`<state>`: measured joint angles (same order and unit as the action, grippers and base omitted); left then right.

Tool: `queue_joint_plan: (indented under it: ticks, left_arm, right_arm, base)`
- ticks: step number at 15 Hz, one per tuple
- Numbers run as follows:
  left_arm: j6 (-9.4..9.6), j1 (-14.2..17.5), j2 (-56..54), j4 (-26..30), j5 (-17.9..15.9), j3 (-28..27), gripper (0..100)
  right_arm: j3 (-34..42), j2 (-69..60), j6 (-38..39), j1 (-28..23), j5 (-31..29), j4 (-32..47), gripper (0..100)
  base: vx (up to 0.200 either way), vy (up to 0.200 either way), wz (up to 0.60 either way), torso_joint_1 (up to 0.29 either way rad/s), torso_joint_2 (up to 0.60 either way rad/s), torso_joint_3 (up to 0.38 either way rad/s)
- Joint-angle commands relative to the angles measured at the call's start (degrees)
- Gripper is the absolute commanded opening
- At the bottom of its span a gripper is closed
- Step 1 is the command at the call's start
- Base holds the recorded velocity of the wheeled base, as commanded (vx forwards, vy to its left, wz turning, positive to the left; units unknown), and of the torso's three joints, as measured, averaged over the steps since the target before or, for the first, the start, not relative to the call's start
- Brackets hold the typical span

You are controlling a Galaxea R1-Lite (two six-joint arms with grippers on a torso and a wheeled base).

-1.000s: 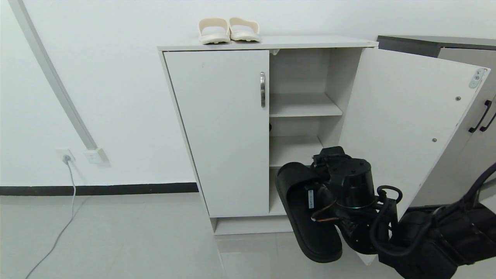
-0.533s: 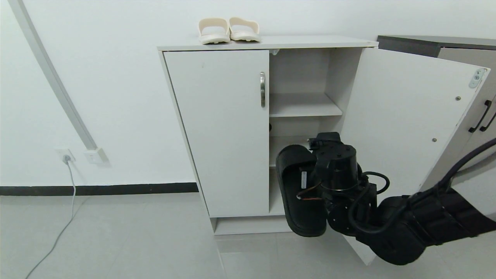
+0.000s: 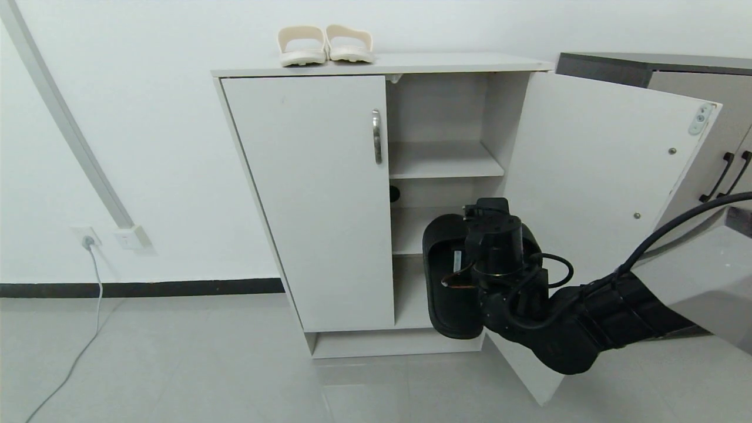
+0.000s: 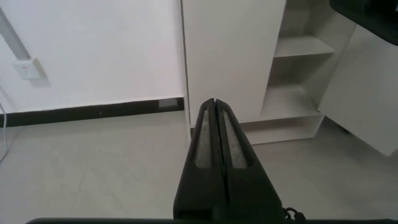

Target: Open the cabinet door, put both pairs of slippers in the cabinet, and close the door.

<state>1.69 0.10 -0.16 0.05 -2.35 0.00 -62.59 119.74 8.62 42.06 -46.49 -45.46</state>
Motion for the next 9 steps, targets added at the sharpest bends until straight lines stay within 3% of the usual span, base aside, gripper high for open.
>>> queue_joint_plan:
  ticks: [1,9]
  left_arm:
    - [-0.02,0.1,0.2,0.0,0.0,0.0,0]
    - [-0.02,0.1,0.2,0.0,0.0,0.0,0]
  right_arm:
    - [0.5,0.1,-0.1,0.1,0.2,-0.4,0]
    - [2.3,0.2,-0.1,-1.0,0.2,-1.0,0]
  base:
    - [0.000,0.000,0.00,0.000,0.00,0.000]
    - [0.000,0.000,0.00,0.000,0.00,0.000]
